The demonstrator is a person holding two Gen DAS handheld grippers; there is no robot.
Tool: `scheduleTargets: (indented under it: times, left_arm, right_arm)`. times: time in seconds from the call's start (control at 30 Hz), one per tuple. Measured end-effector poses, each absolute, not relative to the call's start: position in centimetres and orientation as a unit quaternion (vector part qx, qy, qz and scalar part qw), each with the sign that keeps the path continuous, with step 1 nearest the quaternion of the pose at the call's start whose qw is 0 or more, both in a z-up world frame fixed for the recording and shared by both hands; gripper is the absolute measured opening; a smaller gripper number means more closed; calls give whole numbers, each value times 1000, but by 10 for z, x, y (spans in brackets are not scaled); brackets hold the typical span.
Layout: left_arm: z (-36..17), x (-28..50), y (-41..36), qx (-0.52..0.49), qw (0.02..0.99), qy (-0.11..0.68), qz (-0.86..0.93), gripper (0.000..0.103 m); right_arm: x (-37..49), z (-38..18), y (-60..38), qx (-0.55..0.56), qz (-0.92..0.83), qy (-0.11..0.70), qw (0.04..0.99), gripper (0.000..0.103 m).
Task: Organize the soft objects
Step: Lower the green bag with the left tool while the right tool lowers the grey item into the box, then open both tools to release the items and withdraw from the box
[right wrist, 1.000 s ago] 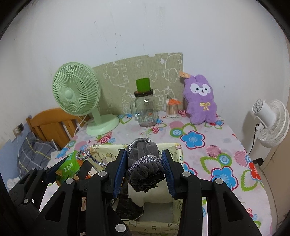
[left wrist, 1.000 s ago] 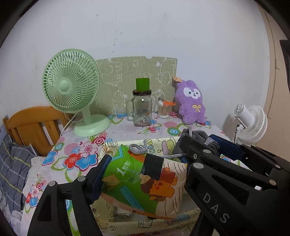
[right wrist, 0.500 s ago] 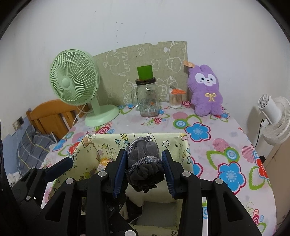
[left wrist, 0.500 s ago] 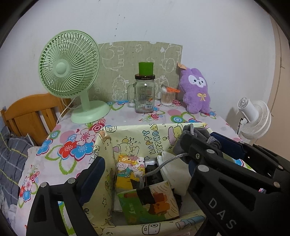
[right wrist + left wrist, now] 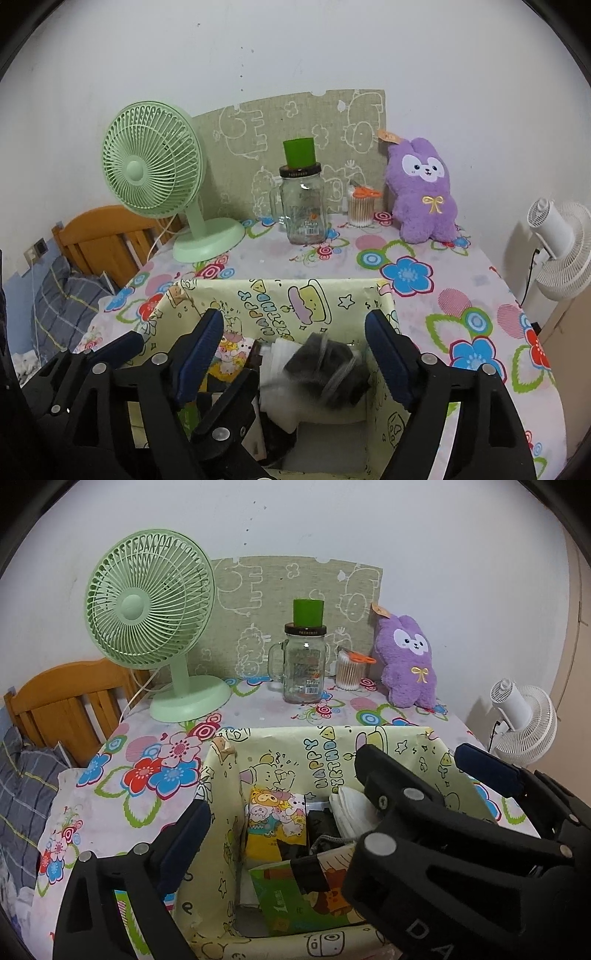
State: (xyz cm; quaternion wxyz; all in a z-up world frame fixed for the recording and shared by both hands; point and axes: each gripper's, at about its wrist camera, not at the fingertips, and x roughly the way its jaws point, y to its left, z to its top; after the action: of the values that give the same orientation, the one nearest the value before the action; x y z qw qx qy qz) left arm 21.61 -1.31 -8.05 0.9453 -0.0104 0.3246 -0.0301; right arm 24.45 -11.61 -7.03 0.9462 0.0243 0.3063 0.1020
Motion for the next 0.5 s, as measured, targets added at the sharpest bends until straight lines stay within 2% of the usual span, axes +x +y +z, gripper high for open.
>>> scheduleTargets:
  times: [0.3,0.5]
  left_arm:
    - [-71,203,-18,-8,948,317,-35,98]
    - [-63,191,-24,-7,950,309,-38,98]
  right_arm:
    - [228,-59,-121,25,91,301,949,88]
    - [214,-50,-126,27,67,292,954,96]
